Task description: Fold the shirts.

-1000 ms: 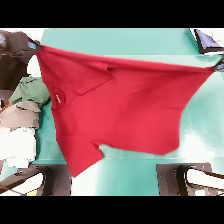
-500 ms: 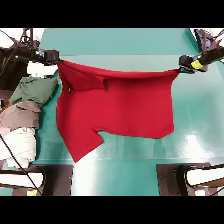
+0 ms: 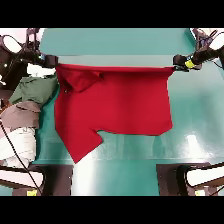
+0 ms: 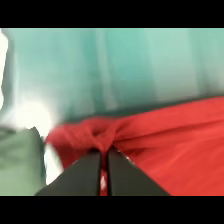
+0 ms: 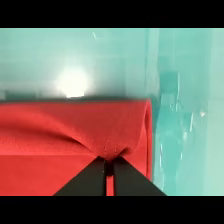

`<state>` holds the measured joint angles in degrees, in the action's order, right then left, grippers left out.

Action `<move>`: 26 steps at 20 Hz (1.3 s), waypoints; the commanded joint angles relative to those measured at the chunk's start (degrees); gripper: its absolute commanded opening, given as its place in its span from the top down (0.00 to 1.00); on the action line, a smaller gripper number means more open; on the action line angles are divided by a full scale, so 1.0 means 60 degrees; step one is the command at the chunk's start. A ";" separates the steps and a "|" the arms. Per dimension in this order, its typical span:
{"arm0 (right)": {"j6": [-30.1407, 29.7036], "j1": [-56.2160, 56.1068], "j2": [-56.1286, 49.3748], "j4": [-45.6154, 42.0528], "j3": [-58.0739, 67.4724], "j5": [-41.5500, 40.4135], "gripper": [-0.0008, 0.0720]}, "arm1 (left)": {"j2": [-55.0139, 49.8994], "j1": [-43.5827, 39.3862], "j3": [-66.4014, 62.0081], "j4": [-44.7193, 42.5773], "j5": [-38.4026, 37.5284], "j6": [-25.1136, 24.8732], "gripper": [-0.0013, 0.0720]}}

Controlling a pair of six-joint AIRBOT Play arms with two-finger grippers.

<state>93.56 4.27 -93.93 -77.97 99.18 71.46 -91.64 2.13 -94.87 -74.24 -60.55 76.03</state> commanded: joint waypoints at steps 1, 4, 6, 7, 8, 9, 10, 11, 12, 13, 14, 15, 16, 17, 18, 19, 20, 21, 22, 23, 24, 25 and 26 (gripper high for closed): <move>0.0011 -0.0182 0.0153 -0.0040 -0.0670 0.0277 0.97 | -0.0171 0.0018 0.0248 -0.0572 -0.1173 0.0000 0.94; 0.0011 -0.0415 0.0182 -0.0029 -0.1694 0.0229 0.97 | -0.0175 0.0018 0.0674 -0.0586 -0.1690 0.0000 0.94; 0.0015 -0.0561 0.0182 -0.0022 -0.2193 0.0157 0.97 | -0.0175 0.0018 0.0907 -0.0594 -0.2051 0.0000 0.94; 0.0011 -0.0616 0.0182 -0.0022 -0.2357 0.0146 0.97 | -0.0175 0.0018 0.1002 -0.0594 -0.2200 0.0000 0.94; 0.0011 -0.0667 0.0182 -0.0022 -0.2499 0.0135 0.97 | -0.0189 0.0018 0.1045 -0.0594 -0.2390 0.0004 0.94; 0.0011 -0.0681 0.0182 -0.0004 -0.2597 0.0091 0.97 | -0.0193 0.0018 0.1075 -0.0594 -0.2506 0.0007 0.94; 0.0011 -0.0754 0.0175 -0.0015 -0.2623 0.0102 0.97 | -0.0193 0.0018 0.1086 -0.0594 -0.2626 0.0022 0.94; 0.0007 -0.0750 0.0175 -0.0004 -0.2619 0.0138 0.95 | -0.0193 0.0018 0.1086 -0.0594 -0.2710 0.0106 0.89; 0.0004 -0.0750 0.0182 -0.0011 -0.2594 0.0266 0.74 | -0.0193 0.0018 0.1082 -0.0597 -0.2823 0.0124 0.49; 0.0004 -0.0725 0.0182 -0.0011 -0.2535 0.0463 0.45 | -0.0182 0.0022 0.1078 -0.0732 -0.2936 0.0437 0.30; -0.0004 -0.0652 0.0215 -0.0015 -0.2459 0.0718 0.42 | -0.0124 0.0018 0.1082 -0.1031 -0.3191 0.0754 0.31; -0.0131 -0.0561 0.0299 -0.0015 -0.2379 0.1013 0.42 | -0.0029 0.0018 0.1082 -0.1279 -0.3508 0.0856 0.31; -0.0317 -0.0495 0.0495 -0.0022 -0.2379 0.1209 0.42 | 0.0142 0.0018 0.1100 -0.1483 -0.3876 0.0965 0.31; -0.0437 -0.0386 0.0765 -0.0011 -0.2481 0.1300 0.42 | 0.0415 0.0018 0.1235 -0.1566 -0.4146 0.1118 0.31; -0.0437 -0.0277 0.1144 -0.0011 -0.2707 0.1359 0.42 | 0.0882 0.0018 0.1639 -0.1563 -0.4218 0.1271 0.31; -0.0437 -0.0211 0.1526 -0.0007 -0.3005 0.1366 0.42 | 0.1443 -0.0033 0.2251 -0.1563 -0.4102 0.1464 0.31; -0.0463 -0.0168 0.1953 -0.0018 -0.3381 0.1337 0.42 | 0.2135 -0.0117 0.3111 -0.1559 -0.3887 0.1749 0.31; -0.0510 -0.0117 0.2346 0.0036 -0.3778 0.1209 0.42 | 0.2889 -0.0277 0.4124 -0.1566 -0.3628 0.2095 0.31; -0.0535 -0.0102 0.2677 0.0033 -0.4124 0.1016 0.42 | 0.3617 -0.0481 0.5147 -0.1563 -0.3337 0.2371 0.31; -0.0535 -0.0080 0.2991 0.0058 -0.4466 0.0772 0.42 | 0.4324 -0.0725 0.6156 -0.1559 -0.3042 0.2637 0.31; -0.0535 -0.0080 0.3271 0.0062 -0.4779 0.0565 0.42 | 0.5045 -0.0991 0.7191 -0.1548 -0.2801 0.3013 0.31; -0.0535 -0.0080 0.3468 0.0062 -0.4994 0.0510 0.42 | 0.5643 -0.1173 0.8054 -0.1512 -0.2663 0.3348 0.31; -0.0535 -0.0080 0.3606 0.0062 -0.5136 0.0535 0.42 | 0.6218 -0.1275 0.8848 -0.1341 -0.2634 0.3636 0.31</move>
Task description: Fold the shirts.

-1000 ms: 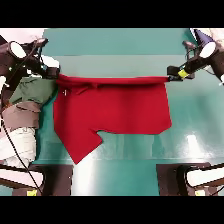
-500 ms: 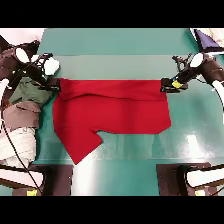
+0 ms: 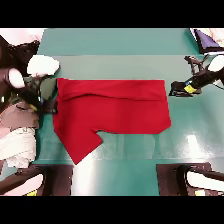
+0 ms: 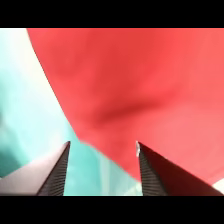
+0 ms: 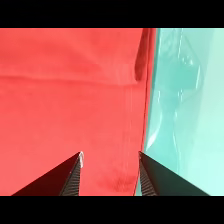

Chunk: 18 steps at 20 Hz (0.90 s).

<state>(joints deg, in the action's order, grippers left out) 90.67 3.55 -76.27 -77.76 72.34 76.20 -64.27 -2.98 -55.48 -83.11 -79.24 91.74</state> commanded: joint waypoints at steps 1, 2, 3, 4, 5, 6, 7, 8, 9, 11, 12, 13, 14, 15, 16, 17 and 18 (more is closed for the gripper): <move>-0.0055 0.0040 0.0798 0.0026 -0.0790 -0.0240 0.42 | 0.2182 -0.0419 0.2936 0.0510 0.0470 0.1177 0.31; -0.0055 0.0040 0.0911 0.0026 -0.0892 -0.0259 0.42 | 0.2608 -0.0419 0.3413 0.0801 0.0528 0.1286 0.31; -0.0055 0.0040 0.0973 0.0026 -0.0925 -0.0266 0.42 | 0.2914 -0.0419 0.3774 0.1111 0.0586 0.1402 0.31; -0.0055 0.0040 0.1020 0.0026 -0.0925 -0.0273 0.42 | 0.3064 -0.0419 0.4058 0.1370 0.0703 0.1479 0.31; -0.0055 0.0040 0.1064 0.0033 -0.0922 -0.0280 0.42 | 0.3045 -0.0419 0.4237 0.1596 0.0823 0.1472 0.31; -0.0055 0.0040 0.1078 0.0036 -0.0922 -0.0270 0.42 | 0.3034 -0.0419 0.4404 0.1796 0.0987 0.1472 0.31; -0.0055 0.0040 0.1082 0.0036 -0.0922 -0.0211 0.42 | 0.3034 -0.0419 0.4568 0.1982 0.1228 0.1468 0.31; -0.0055 0.0040 0.1078 0.0036 -0.0922 -0.0149 0.42 | 0.3034 -0.0419 0.4717 0.2011 0.1392 0.1472 0.31; -0.0055 0.0040 0.1078 0.0036 -0.0922 -0.0117 0.42 | 0.3034 -0.0419 0.4878 0.1996 0.1450 0.1472 0.31; -0.0055 0.0040 0.1078 0.0036 -0.0922 -0.0076 0.42 | 0.3034 -0.0419 0.5220 0.2007 0.1581 0.1504 0.31; -0.0055 0.0040 0.1078 0.0036 -0.0922 -0.0084 0.42 | 0.3034 -0.0419 0.5344 0.2018 0.1763 0.1504 0.31; -0.0055 0.0040 0.1078 0.0036 -0.0922 -0.0098 0.42 | 0.3034 -0.0419 0.5468 0.2033 0.2022 0.1537 0.31; -0.0051 0.0040 0.1078 0.0036 -0.0922 -0.0095 0.42 | 0.3034 -0.0419 0.5552 0.2164 0.2211 0.1570 0.31; -0.0051 0.0040 0.1078 0.0036 -0.0922 -0.0076 0.42 | 0.3034 -0.0419 0.5614 0.2368 0.2393 0.1566 0.31; -0.0051 0.0040 0.1078 0.0036 -0.0922 -0.0029 0.42 | 0.3031 -0.0419 0.5635 0.2463 0.2550 0.1566 0.31; -0.0051 0.0040 0.1078 0.0033 -0.0922 0.0000 0.42 | 0.3024 -0.0419 0.5635 0.2463 0.2652 0.1566 0.31; -0.0051 0.0040 0.1082 0.0036 -0.0922 0.0026 0.42 | 0.3016 -0.0419 0.5635 0.2463 0.2721 0.1566 0.31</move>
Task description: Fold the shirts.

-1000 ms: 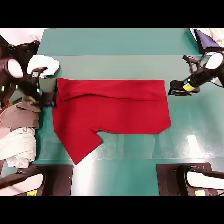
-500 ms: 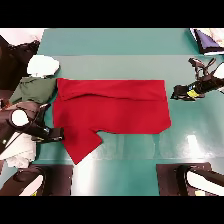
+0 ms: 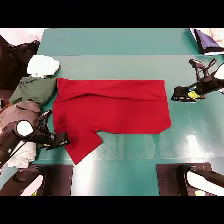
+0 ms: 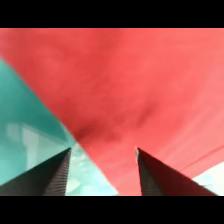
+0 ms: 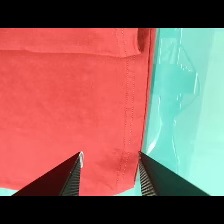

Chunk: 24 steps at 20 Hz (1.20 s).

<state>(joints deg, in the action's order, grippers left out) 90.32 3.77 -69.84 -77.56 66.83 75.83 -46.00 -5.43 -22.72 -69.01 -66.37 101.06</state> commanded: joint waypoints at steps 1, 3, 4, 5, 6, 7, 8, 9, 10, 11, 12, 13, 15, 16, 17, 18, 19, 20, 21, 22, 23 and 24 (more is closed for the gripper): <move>0.0004 0.0004 0.0011 -0.0004 -0.0004 0.0197 0.42 | -0.0029 -0.0011 0.0175 0.0117 0.0667 0.0015 0.51; 0.0000 0.0007 0.0011 -0.0018 -0.0004 0.0579 0.42 | -0.0029 -0.0011 0.0168 0.0168 0.0856 0.0015 0.69; -0.0047 0.0007 0.0011 -0.0087 -0.0007 0.0831 0.42 | -0.0029 -0.0011 0.0146 0.0160 0.0882 -0.0058 0.90; -0.0149 0.0007 0.0007 -0.0084 -0.0011 0.1180 0.42 | -0.0029 -0.0011 0.0040 0.0160 0.0878 -0.0164 0.94; -0.0186 0.0004 0.0007 -0.0087 -0.0040 0.1490 0.42 | -0.0029 -0.0011 -0.0127 0.0146 0.0823 -0.0182 0.94; -0.0226 0.0007 0.0055 -0.0102 -0.0178 0.1672 0.42 | -0.0025 -0.0011 -0.0375 0.0157 0.0750 -0.0379 0.94; -0.0229 0.0007 0.0175 -0.0113 -0.0503 0.1661 0.42 | -0.0025 -0.0011 -0.0641 0.0157 0.0637 -0.0539 0.94; -0.0229 0.0007 0.0357 -0.0109 -0.0969 0.1501 0.42 | -0.0025 -0.0011 -0.0943 0.0157 0.0528 -0.0710 0.94; -0.0229 0.0007 0.0517 -0.0102 -0.1439 0.1388 0.39 | -0.0018 -0.0011 -0.1213 0.0157 0.0459 -0.0863 0.94; -0.0229 0.0007 0.0674 -0.0073 -0.1971 0.1308 0.22 | -0.0018 -0.0011 -0.1417 0.0157 0.0452 -0.0925 0.94; -0.0215 0.0007 0.0776 0.0022 -0.2444 0.1279 0.18 | -0.0018 -0.0011 -0.1581 0.0153 0.0463 -0.0925 0.94; -0.0204 0.0004 0.0823 0.0222 -0.2907 0.1249 0.18 | -0.0018 -0.0011 -0.1679 0.0153 0.0481 -0.0925 0.94; -0.0193 0.0004 0.0816 0.0794 -0.3687 0.0885 0.18 | -0.0018 -0.0011 -0.1727 0.0157 0.0492 -0.0925 0.94; -0.0051 0.0004 0.0812 0.0987 -0.4007 0.0481 0.18 | -0.0018 -0.0011 -0.1727 0.0157 0.0459 -0.0925 0.94; 0.0076 0.0004 0.0812 0.1206 -0.4284 -0.0025 0.19 | -0.0018 -0.0011 -0.1727 0.0157 0.0419 -0.0925 0.94; 0.0131 0.0004 0.0812 0.1483 -0.4484 -0.0452 0.19 | -0.0018 -0.0011 -0.1727 0.0157 0.0386 -0.0933 0.94; 0.0135 0.0004 0.0812 0.1767 -0.4648 -0.0863 0.20 | -0.0018 -0.0011 -0.1727 0.0160 0.0375 -0.0965 0.94; 0.0146 0.0004 0.0812 0.1909 -0.4750 -0.1202 0.21 | -0.0018 -0.0011 -0.1727 0.0160 0.0372 -0.0998 0.94; 0.0200 0.0004 0.0809 0.1982 -0.4809 -0.1504 0.29 | -0.0018 -0.0011 -0.1727 0.0164 0.0368 -0.0998 0.94; 0.0204 0.0004 0.0816 0.1985 -0.4794 -0.1719 0.39 | -0.0018 -0.0011 -0.1727 0.0178 0.0372 -0.0998 0.94; 0.0200 0.0004 0.0820 0.1985 -0.4736 -0.1887 0.54 | -0.0018 -0.0011 -0.1727 0.0186 0.0375 -0.0998 0.94; 0.0189 0.0004 0.0820 0.1934 -0.4641 -0.1967 0.77 | -0.0018 -0.0011 -0.1730 0.0186 0.0382 -0.1045 0.94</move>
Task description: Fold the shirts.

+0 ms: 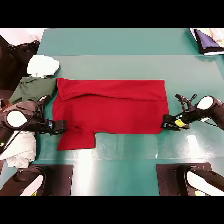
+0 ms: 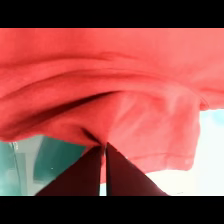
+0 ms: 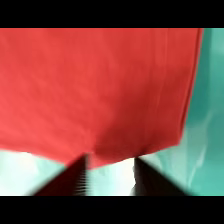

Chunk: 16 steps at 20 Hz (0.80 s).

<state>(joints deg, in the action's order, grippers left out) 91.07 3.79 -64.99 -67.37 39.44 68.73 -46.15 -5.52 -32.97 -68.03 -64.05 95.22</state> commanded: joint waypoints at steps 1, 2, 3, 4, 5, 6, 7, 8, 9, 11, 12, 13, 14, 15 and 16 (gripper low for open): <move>0.0007 0.0000 0.0011 0.0211 0.0080 -0.0729 0.96 | 0.0007 0.0004 -0.0051 0.0025 -0.0025 -0.0178 0.94; -0.0186 0.0000 0.0015 0.0197 0.0262 -0.0525 0.97 | 0.0018 0.0004 -0.0168 0.0025 -0.0117 -0.0197 0.94; -0.0229 0.0004 0.0015 0.0011 0.0517 -0.0084 0.97 | 0.0051 0.0004 -0.0357 0.0025 -0.0248 -0.0200 0.94; -0.0226 0.0000 0.0073 -0.0470 0.0812 0.0506 0.97 | 0.0051 0.0004 -0.0685 0.0025 -0.0510 -0.0262 0.94; -0.0229 0.0000 0.0255 -0.0929 0.1038 0.1005 0.97 | 0.0066 0.0004 -0.1049 0.0040 -0.0867 -0.0433 0.94; -0.0229 0.0004 0.0608 -0.1377 0.1220 0.1483 0.97 | 0.0197 0.0004 -0.1421 0.0073 -0.1253 -0.0495 0.94; -0.0226 0.0044 0.1031 -0.1763 0.1351 0.1909 0.97 | 0.0393 0.0004 -0.1749 0.0204 -0.1545 -0.0601 0.94; -0.0226 0.0157 0.1526 -0.1938 0.1464 0.2371 0.97 | 0.0641 0.0004 -0.2084 0.0408 -0.1843 -0.0627 0.94; -0.0226 0.0284 0.1982 -0.1967 0.1548 0.2790 0.97 | 0.0922 0.0004 -0.2313 0.0605 -0.2106 -0.0623 0.94; -0.0186 0.0674 0.2914 -0.1949 0.1585 0.3450 0.97 | 0.1402 0.0004 -0.2572 0.1202 -0.2707 -0.0616 0.94; -0.0146 0.0827 0.3315 -0.1942 0.1581 0.3541 0.97 | 0.1552 0.0004 -0.2590 0.1432 -0.2925 -0.0612 0.94; -0.0080 0.0903 0.3617 -0.1949 0.1581 0.3442 0.97 | 0.1592 0.0004 -0.2590 0.1526 -0.3038 -0.0616 0.94; -0.0069 0.0954 0.3858 -0.1945 0.1581 0.3191 0.97 | 0.1592 0.0004 -0.2586 0.1479 -0.2962 -0.0623 0.94; -0.0069 0.0954 0.3982 -0.1945 0.1581 0.2852 0.97 | 0.1592 0.0004 -0.2586 0.1311 -0.2634 -0.0623 0.94; -0.0055 0.0951 0.4000 -0.1923 0.1585 0.2455 0.97 | 0.1566 0.0004 -0.2586 0.1144 -0.2062 -0.0648 0.94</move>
<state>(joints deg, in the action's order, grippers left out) 90.30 8.69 -44.40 -78.28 48.64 86.11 -37.54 -5.52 -47.79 -61.04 -79.07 91.64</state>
